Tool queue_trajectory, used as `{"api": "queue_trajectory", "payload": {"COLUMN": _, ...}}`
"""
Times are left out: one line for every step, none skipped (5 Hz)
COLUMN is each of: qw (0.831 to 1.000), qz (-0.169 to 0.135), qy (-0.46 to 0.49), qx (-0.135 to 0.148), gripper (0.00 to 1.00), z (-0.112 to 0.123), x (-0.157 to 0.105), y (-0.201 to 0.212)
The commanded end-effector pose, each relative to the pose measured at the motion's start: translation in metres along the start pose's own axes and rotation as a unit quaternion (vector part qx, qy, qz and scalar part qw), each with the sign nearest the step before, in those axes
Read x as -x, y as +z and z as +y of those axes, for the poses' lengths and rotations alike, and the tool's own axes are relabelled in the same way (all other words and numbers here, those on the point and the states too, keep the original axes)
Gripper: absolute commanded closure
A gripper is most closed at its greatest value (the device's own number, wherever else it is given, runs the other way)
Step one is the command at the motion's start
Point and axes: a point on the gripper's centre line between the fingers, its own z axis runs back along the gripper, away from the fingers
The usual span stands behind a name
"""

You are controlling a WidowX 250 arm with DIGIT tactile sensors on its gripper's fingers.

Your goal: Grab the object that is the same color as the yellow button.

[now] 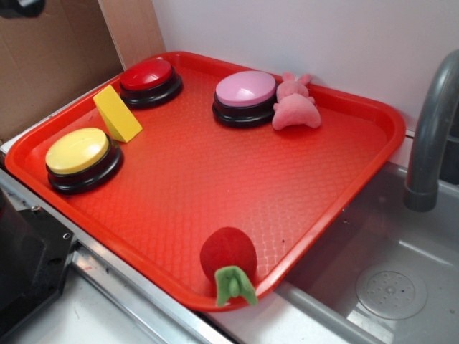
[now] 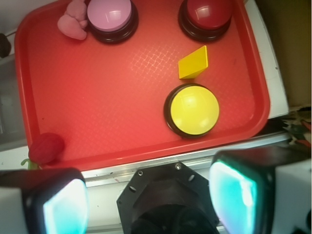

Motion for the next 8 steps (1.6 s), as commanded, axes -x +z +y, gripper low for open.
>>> {"api": "queue_trajectory", "payload": {"qw": 0.992, "qz": -0.029, "qy": 0.118, "qx": -0.03, "gripper": 0.0, "z": 0.05, "x": -0.041, "y": -0.033}}
{"api": "queue_trajectory", "payload": {"qw": 0.987, "qz": -0.022, "qy": 0.152, "qx": -0.054, "gripper": 0.0, "z": 0.059, "x": -0.058, "y": -0.057}}
{"api": "queue_trajectory", "payload": {"qw": 0.979, "qz": -0.038, "qy": 0.187, "qx": -0.072, "gripper": 0.0, "z": 0.066, "x": -0.068, "y": -0.073}}
{"api": "queue_trajectory", "payload": {"qw": 0.982, "qz": -0.048, "qy": 0.175, "qx": -0.046, "gripper": 0.0, "z": 0.07, "x": -0.083, "y": -0.094}}
{"api": "queue_trajectory", "payload": {"qw": 0.983, "qz": -0.054, "qy": 0.169, "qx": -0.055, "gripper": 0.0, "z": 0.069, "x": -0.09, "y": -0.111}}
{"api": "queue_trajectory", "payload": {"qw": 0.988, "qz": -0.051, "qy": 0.138, "qx": -0.047, "gripper": 0.0, "z": 0.068, "x": -0.096, "y": -0.127}}
{"api": "queue_trajectory", "payload": {"qw": 0.992, "qz": -0.036, "qy": 0.114, "qx": -0.05, "gripper": 0.0, "z": 0.065, "x": -0.101, "y": -0.145}}
{"api": "queue_trajectory", "payload": {"qw": 0.993, "qz": -0.026, "qy": 0.11, "qx": -0.046, "gripper": 0.0, "z": 0.066, "x": -0.108, "y": -0.154}}
